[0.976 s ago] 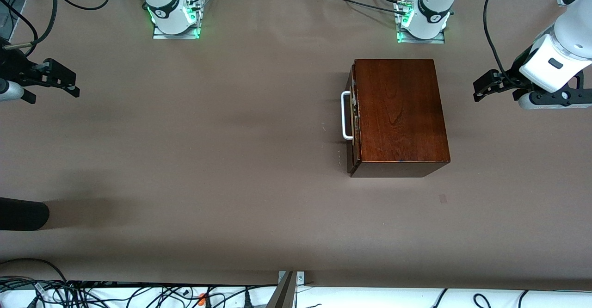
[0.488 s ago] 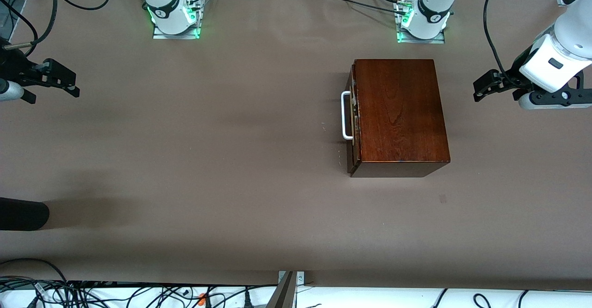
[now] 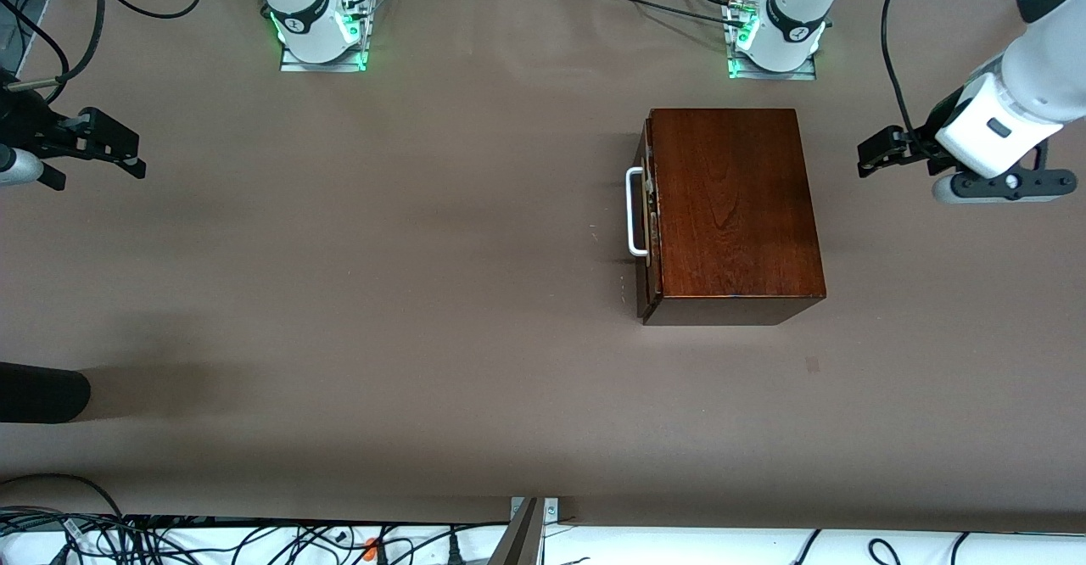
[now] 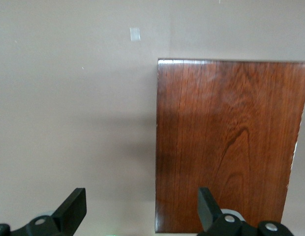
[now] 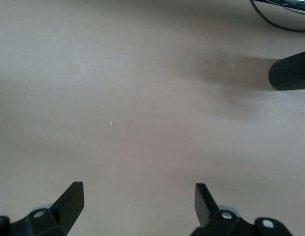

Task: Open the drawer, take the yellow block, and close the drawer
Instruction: 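Move the left gripper over the box to the white drawer handle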

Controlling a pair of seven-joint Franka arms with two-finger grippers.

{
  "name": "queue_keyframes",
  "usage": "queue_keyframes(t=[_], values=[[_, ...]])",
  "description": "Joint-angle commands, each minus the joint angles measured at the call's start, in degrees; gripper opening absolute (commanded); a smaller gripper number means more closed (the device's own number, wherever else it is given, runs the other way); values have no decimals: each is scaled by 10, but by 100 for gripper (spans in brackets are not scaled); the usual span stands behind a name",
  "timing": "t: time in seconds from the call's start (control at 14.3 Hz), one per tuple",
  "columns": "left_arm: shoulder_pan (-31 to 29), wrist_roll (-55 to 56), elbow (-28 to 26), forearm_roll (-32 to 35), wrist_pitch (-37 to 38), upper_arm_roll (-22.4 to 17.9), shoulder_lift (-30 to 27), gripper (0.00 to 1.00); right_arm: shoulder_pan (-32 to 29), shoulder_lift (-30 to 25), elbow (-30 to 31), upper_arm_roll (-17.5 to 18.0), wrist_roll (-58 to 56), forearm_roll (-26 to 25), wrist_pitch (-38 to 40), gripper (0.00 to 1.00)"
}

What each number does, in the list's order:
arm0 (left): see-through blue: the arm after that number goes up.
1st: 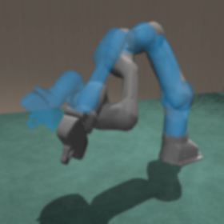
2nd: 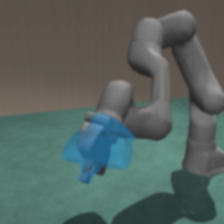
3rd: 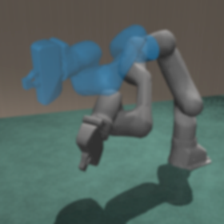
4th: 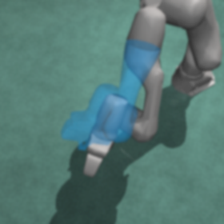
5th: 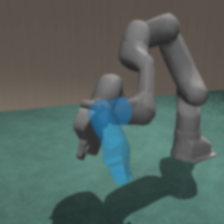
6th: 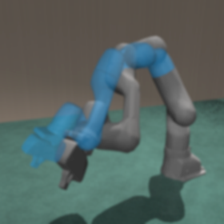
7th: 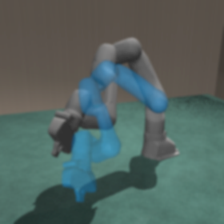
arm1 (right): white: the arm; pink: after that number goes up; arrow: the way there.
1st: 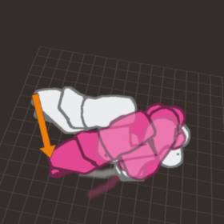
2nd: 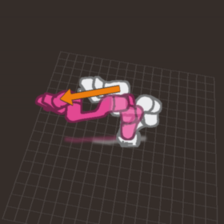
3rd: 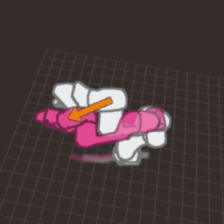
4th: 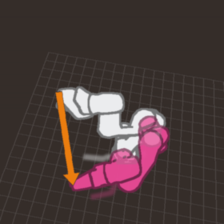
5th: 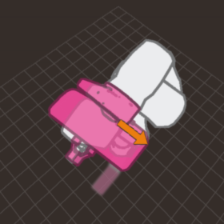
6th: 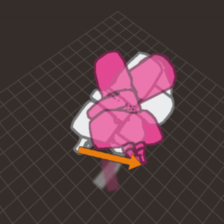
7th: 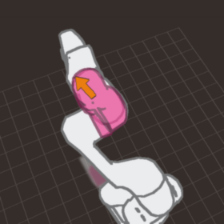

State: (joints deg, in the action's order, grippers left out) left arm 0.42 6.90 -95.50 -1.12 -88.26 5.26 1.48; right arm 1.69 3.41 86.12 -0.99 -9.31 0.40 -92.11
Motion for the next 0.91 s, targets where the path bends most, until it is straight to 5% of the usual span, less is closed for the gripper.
queue_keyframes(t=[0.0, 0.42, 0.84], values=[[4, -33, 10, -5, 19, 2, 10, 100, -1, 3, -7, 2, 1, -1, -2, 100], [5, -5, 13, -60, -6, 71, 54, 100, -1, 4, -7, 2, -3, -2, -1, 100], [8, 121, 15, -50, -90, 183, 99, 100, -2, 5, -8, 2, -5, -2, -1, 100]])
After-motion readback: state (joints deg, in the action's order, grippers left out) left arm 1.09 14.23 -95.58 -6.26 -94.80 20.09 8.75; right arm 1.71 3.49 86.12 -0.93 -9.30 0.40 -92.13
